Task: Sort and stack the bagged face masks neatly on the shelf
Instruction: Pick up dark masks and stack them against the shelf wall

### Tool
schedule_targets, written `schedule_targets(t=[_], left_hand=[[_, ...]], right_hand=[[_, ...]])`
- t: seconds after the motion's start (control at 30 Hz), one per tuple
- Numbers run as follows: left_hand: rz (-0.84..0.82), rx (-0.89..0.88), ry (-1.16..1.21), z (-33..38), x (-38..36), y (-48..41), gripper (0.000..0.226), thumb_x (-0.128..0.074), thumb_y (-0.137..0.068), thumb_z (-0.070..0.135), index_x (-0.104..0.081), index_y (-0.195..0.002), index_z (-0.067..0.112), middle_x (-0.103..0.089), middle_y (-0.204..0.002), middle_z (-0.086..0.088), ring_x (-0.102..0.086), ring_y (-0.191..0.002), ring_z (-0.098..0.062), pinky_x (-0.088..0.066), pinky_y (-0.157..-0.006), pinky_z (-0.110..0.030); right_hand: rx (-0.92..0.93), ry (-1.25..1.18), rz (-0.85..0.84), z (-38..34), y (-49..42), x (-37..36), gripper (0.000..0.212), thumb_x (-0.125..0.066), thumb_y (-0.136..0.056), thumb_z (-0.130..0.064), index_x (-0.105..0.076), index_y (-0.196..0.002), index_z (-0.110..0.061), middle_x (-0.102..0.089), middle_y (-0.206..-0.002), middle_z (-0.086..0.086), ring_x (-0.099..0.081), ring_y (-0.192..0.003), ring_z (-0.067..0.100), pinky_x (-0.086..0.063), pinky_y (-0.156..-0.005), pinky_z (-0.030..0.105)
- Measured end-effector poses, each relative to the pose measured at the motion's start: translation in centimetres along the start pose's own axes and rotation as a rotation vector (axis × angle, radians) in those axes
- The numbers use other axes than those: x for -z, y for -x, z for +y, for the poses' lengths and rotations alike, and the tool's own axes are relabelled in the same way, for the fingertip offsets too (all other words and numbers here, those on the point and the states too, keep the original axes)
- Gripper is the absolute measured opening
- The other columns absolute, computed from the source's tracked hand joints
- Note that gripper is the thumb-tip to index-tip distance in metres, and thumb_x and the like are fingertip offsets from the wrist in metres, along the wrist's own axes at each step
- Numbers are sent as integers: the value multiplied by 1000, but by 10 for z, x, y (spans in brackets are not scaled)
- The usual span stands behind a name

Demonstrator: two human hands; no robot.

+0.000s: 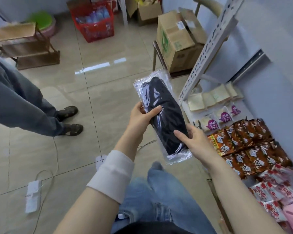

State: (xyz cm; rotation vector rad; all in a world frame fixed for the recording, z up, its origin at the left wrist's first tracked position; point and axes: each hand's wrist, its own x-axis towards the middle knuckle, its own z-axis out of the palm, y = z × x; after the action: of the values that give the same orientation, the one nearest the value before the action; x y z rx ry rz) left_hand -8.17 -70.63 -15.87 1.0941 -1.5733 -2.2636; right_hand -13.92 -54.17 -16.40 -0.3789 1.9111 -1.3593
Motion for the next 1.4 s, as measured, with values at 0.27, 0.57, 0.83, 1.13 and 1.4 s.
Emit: schedule_targets(t=[0.27, 0.57, 0.83, 1.13, 1.4], left_hand=[[-103, -241, 11, 94, -70, -49, 33, -71, -82, 6, -59, -112, 5, -71, -103, -6, -69, -93, -16, -55, -80, -26], [-506, -407, -80, 169, -179, -90, 25, -73, -81, 13, -60, -101, 20, -71, -101, -2, -68, -96, -19, -54, -90, -42], [-806, -382, -165, 186, -297, -103, 21, -72, -82, 16, -60, -98, 10, -71, -92, -4, -69, -86, -16, -56, -78, -31], [-952, -175, -380, 160, -398, -109, 50, -66, -86, 34, -50, -129, 17, -70, -103, -1, -69, -93, -16, -55, -85, -33], [-974, -76, -439, 179, -453, -162, 22, -61, -91, 18, -62, -112, 9, -70, -103, -10, -67, -96, -25, -54, -88, -39]], right_hand=[[135, -6, 169, -78, -40, 65, 16, -61, -86, -26, -59, -101, -33, -69, -105, -13, -63, -101, 0, -49, -90, 24], [149, -19, 595, -140, -31, 131, 25, -57, -73, -43, -59, -95, -31, -70, -94, -19, -65, -92, -3, -51, -73, 12], [111, -82, 959, -152, -14, 191, 6, -58, -88, -26, -61, -91, -30, -68, -93, -15, -65, -81, -6, -48, -63, 9], [41, -238, 1272, -138, -28, 268, 27, -60, -89, -31, -57, -108, -12, -67, -92, 0, -64, -76, 10, -46, -51, 15], [-94, -267, 1135, -150, -76, 327, 53, -48, -92, -46, -44, -132, -12, -59, -125, 2, -59, -109, 19, -48, -89, 31]])
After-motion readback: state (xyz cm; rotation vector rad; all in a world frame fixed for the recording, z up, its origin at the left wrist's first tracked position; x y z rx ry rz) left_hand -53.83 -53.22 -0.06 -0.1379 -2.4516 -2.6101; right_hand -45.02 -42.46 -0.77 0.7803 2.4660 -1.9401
